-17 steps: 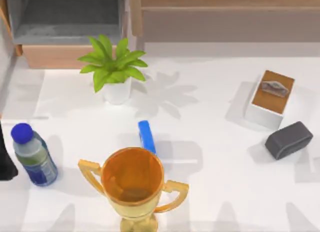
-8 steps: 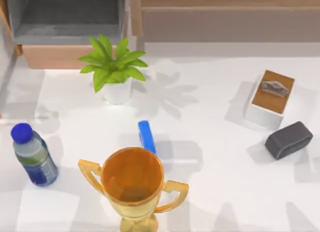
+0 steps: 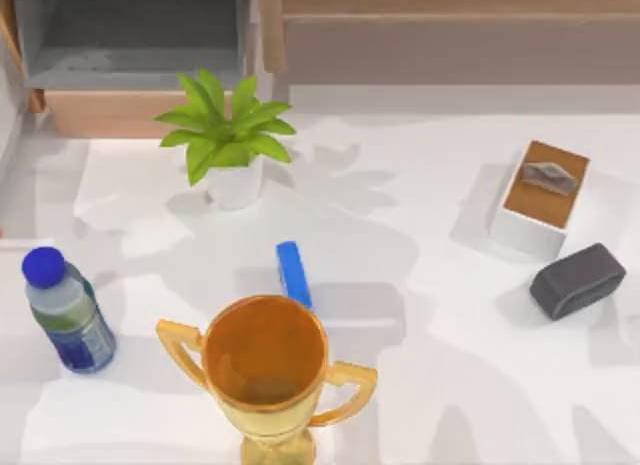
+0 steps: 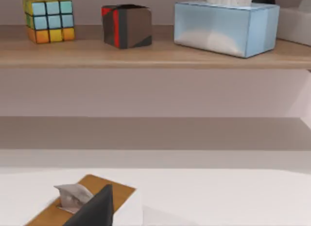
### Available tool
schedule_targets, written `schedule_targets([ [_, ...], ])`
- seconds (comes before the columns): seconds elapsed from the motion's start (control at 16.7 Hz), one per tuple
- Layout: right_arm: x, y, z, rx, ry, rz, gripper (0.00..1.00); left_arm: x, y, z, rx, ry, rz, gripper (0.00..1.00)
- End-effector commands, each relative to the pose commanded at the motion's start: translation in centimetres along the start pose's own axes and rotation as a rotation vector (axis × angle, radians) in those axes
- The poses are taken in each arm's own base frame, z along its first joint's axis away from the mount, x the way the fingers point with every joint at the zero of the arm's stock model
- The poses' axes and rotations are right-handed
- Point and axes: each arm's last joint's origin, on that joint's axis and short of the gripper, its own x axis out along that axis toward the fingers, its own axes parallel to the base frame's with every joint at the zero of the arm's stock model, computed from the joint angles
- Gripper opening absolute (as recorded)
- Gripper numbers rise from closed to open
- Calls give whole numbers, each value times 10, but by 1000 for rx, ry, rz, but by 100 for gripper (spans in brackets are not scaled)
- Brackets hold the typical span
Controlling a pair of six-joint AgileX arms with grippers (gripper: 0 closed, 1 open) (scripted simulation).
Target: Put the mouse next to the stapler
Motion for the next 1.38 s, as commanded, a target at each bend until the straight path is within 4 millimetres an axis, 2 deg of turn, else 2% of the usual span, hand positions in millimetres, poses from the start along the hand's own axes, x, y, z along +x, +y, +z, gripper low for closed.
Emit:
schedule_targets([
  [0.12,0,0,0,0,0,0,100,49,15,23,-14,130,0,100],
  [0.24,0,0,0,0,0,0,100,97,30,34,-28,244,-5,100],
  [0.42,0,0,0,0,0,0,100,155,45,36,-42,373,-16,100],
  [0.54,0,0,0,0,0,0,100,181,50,33,-43,426,-24,100],
  [0.72,0,0,0,0,0,0,100,202,48,30,-34,468,-37,100],
  [1.14,0,0,0,0,0,0,100,206,48,28,-33,474,-39,100],
  [1.38,0,0,0,0,0,0,100,219,51,20,-33,473,-38,100],
])
